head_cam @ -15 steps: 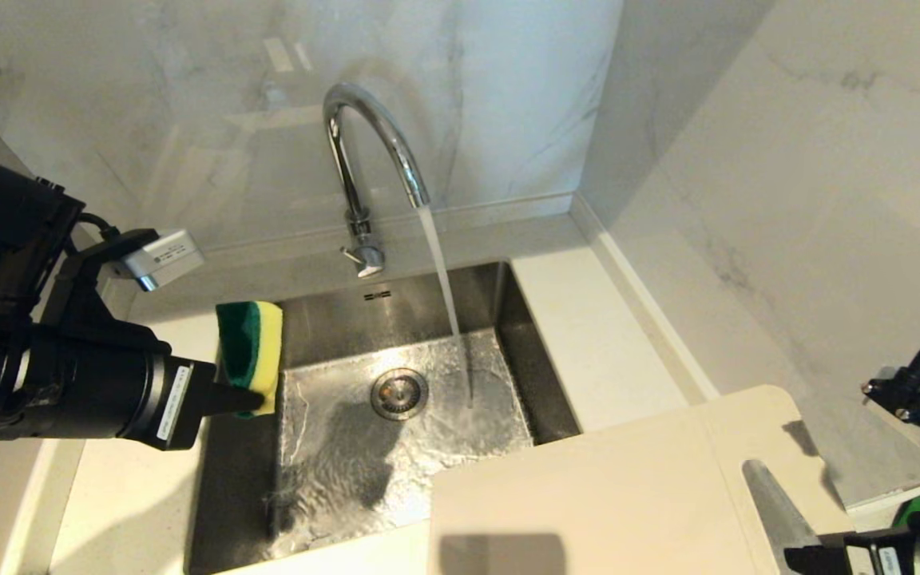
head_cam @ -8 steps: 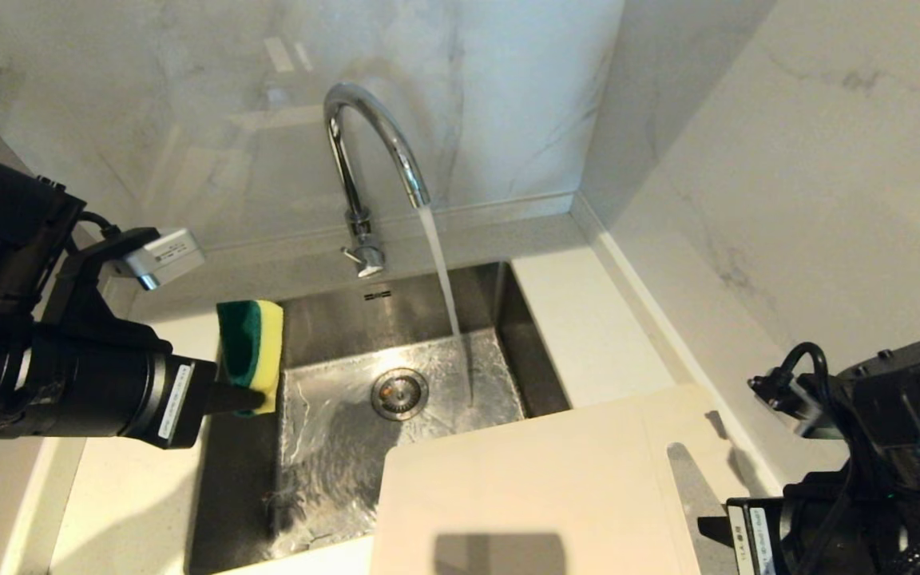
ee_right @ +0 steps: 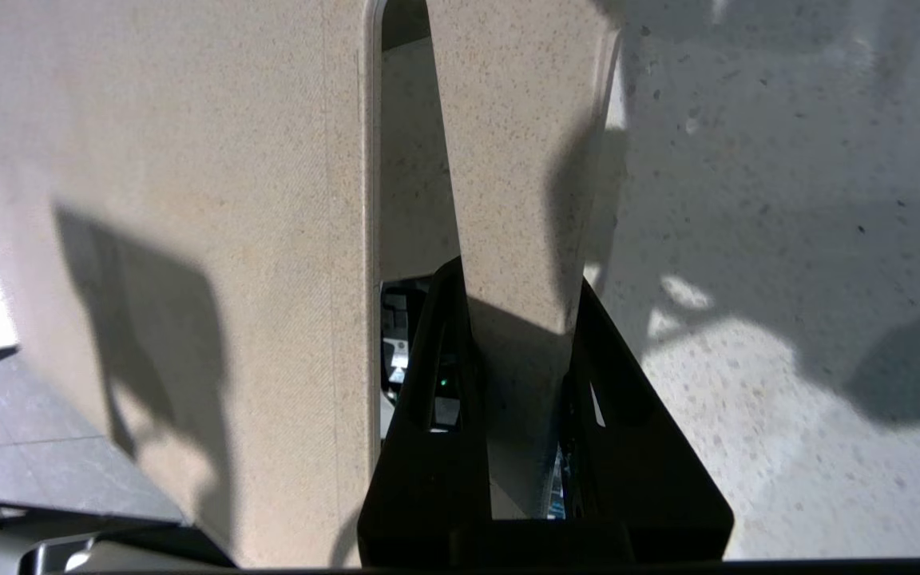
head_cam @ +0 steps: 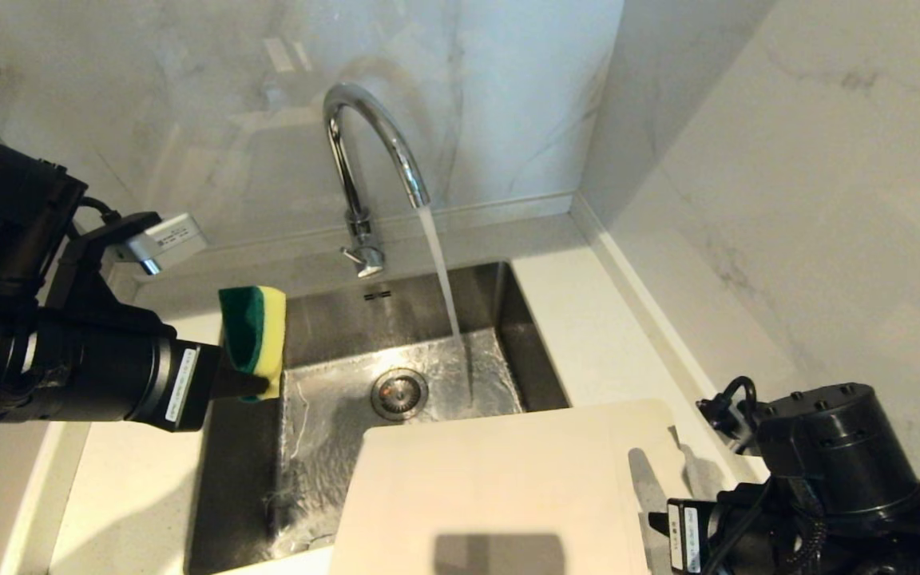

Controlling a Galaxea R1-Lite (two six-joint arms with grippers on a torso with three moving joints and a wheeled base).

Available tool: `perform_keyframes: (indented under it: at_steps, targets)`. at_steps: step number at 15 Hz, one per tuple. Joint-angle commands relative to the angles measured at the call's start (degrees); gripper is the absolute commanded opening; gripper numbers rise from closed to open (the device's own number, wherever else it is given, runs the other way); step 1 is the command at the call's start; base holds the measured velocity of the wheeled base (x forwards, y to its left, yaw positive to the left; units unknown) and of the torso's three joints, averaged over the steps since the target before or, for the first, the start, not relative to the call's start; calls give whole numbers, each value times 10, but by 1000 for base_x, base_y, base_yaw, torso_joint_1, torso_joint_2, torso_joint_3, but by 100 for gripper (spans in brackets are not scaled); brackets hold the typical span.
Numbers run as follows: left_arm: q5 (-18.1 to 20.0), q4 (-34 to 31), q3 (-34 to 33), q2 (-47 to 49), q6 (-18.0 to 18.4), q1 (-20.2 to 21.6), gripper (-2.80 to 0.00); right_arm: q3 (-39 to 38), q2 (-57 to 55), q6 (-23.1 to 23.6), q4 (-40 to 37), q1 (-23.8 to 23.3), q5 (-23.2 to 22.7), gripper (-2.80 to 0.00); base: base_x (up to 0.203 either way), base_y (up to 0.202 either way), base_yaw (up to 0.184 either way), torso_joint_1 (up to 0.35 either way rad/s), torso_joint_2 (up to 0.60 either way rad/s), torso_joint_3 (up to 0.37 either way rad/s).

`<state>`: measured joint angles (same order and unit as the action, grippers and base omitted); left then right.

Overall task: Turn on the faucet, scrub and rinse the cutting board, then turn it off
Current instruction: Put down the cutting board

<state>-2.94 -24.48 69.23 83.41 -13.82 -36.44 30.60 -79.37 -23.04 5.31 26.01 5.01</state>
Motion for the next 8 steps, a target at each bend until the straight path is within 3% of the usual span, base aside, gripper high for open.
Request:
perform_keyframes:
  at_steps: [1,4,8]
  targets:
    - [-1,-1,4,1,-1,0,-280,-18,-61,-2,60,-1,1,-280,0,0,0,0,0,0]
    - [0,-1,3,1,-1,0,-280,-45,-121,-3,160,-8,2,-280,0,0,0,0,0,0]
    - [0,-2,-4,-4,-1,0,-280,-80,-198,-3,339,-58,-5,-280,0,0,0,0,0,0]
